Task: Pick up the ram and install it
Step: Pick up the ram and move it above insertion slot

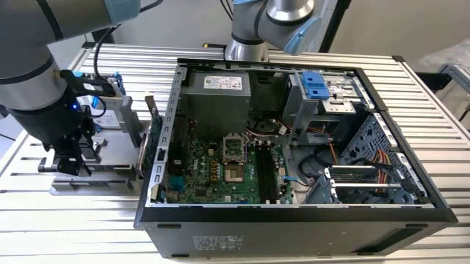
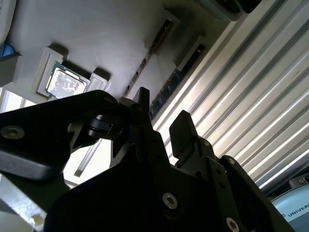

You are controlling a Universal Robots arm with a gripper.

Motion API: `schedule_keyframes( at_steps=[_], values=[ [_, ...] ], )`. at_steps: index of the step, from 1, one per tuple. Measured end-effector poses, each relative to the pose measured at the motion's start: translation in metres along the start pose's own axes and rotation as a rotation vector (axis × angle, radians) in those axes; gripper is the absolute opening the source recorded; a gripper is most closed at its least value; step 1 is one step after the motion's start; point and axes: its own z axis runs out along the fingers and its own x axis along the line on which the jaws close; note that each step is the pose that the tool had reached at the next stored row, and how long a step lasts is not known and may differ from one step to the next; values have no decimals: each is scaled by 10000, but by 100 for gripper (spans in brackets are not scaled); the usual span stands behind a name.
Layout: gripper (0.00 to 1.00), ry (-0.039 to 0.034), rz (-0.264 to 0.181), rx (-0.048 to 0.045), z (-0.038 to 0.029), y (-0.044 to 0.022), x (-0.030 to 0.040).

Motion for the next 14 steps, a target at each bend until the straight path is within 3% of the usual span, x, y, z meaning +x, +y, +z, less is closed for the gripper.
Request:
schedule_keyframes(
  at_steps=[14],
  values=[
    [100,4,133,0,132,0,31]
  ],
)
